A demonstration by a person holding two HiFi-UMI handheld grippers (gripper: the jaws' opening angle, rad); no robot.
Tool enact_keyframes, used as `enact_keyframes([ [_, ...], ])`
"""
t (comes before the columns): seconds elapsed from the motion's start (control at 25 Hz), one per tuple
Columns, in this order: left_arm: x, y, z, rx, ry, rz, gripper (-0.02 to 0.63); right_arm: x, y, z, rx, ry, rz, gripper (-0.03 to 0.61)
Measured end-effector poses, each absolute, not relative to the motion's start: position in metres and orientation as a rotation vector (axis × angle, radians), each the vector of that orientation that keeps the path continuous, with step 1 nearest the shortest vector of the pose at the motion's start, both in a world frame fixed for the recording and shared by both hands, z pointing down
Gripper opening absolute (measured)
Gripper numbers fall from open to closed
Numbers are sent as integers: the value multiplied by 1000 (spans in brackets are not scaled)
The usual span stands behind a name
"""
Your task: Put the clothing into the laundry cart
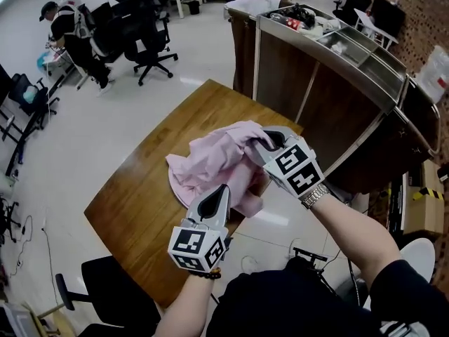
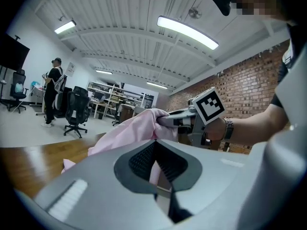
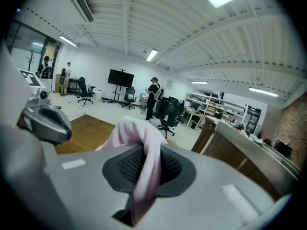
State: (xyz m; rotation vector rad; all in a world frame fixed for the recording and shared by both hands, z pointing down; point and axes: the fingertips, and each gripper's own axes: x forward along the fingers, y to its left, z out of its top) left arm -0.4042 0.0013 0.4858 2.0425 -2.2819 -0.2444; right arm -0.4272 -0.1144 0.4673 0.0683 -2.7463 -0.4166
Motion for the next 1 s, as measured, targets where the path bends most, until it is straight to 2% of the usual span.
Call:
enact_keyframes([
  [0.6, -324, -42, 427, 2307, -2107, -218, 3, -291, -144, 319, 419, -2876, -529, 43],
  [1.0, -226, -95, 388, 2535, -1909, -199, 3, -163, -180, 258, 682, -2829, -601, 43],
])
